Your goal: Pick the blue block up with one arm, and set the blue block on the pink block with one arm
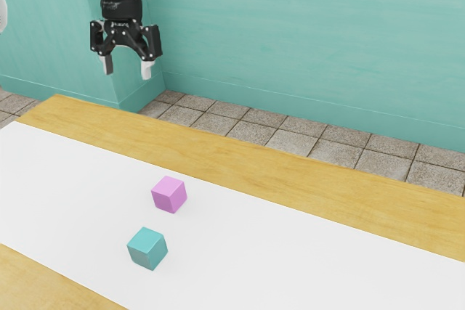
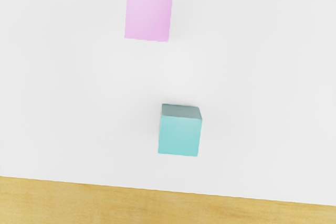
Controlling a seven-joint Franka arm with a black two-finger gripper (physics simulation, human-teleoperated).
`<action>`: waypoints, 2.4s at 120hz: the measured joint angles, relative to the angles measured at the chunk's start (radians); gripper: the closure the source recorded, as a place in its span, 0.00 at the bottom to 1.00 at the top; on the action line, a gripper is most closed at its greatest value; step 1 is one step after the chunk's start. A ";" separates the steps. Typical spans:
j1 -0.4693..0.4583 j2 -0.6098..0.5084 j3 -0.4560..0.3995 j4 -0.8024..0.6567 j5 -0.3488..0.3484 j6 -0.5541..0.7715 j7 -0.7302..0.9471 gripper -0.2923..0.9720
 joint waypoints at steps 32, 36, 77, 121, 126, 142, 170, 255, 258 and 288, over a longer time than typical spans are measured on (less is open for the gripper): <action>-0.012 -0.110 -0.025 0.059 0.031 0.185 -0.027 0.23; -0.017 -0.140 -0.057 0.075 0.030 0.200 -0.017 0.23; -0.020 -0.170 -0.099 -0.072 -0.004 0.270 0.048 0.23; -0.012 -0.234 -0.112 -0.347 0.025 0.407 0.088 0.23; -0.010 -0.267 -0.113 -0.423 0.026 0.434 0.091 0.23; 0.004 -0.333 -0.113 -0.606 0.026 0.516 0.100 0.23; 0.062 -0.400 -0.127 -0.922 0.028 0.730 0.113 0.23; 0.047 -0.311 -0.135 -1.253 0.019 1.168 0.130 0.23; 0.047 -0.311 -0.135 -1.263 0.018 1.175 0.130 0.23; 0.053 -0.338 -0.133 -1.349 0.010 1.237 0.129 0.23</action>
